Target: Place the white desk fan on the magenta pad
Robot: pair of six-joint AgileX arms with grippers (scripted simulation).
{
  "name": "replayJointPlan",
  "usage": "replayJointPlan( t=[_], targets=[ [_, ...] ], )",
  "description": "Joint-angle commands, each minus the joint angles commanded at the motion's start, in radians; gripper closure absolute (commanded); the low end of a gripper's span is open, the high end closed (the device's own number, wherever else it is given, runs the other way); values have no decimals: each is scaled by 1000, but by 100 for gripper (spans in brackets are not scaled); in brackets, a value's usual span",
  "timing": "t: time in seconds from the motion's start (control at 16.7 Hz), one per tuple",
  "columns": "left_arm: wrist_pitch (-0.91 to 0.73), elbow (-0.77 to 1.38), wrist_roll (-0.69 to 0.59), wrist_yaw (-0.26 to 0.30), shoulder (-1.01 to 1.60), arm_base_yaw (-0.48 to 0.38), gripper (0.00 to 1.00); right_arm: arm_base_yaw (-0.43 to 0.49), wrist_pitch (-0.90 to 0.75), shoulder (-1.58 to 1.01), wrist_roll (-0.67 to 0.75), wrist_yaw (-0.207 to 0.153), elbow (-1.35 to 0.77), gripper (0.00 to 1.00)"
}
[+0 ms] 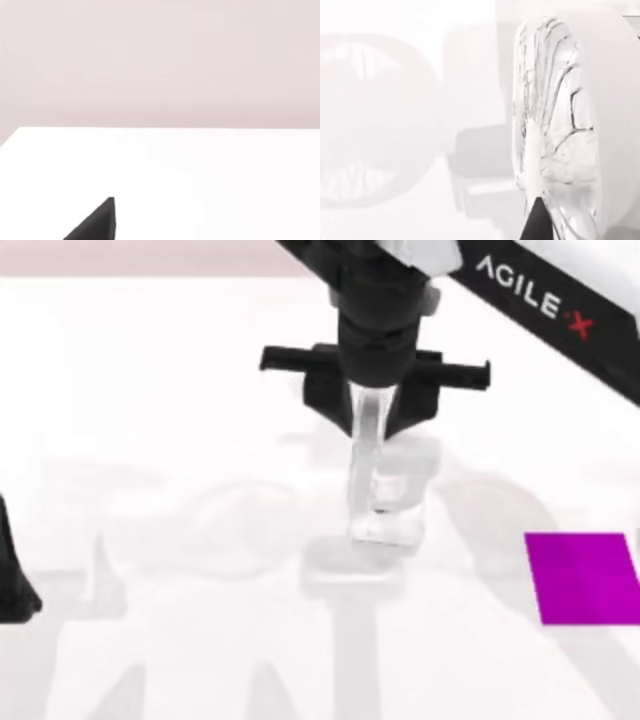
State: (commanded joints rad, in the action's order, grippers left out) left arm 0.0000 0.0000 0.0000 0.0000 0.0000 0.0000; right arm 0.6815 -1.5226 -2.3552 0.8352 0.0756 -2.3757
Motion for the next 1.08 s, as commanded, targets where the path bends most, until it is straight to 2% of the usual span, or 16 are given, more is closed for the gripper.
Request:
replayJointPlan(
  t=[0.3, 0.72, 0.9, 1.08],
  targets=[
    [0, 0, 0, 0, 0, 0, 0, 4, -151, -56, -3, 3, -222, 100],
    [0, 0, 0, 0, 0, 0, 0, -1, -176, -62, -2, 2, -249, 100],
    [0, 0, 0, 0, 0, 0, 0, -14, -184, -36, -63, -18, -206, 100],
    [0, 0, 0, 0, 0, 0, 0, -45, -199, 21, -218, -59, -111, 100]
  ],
)
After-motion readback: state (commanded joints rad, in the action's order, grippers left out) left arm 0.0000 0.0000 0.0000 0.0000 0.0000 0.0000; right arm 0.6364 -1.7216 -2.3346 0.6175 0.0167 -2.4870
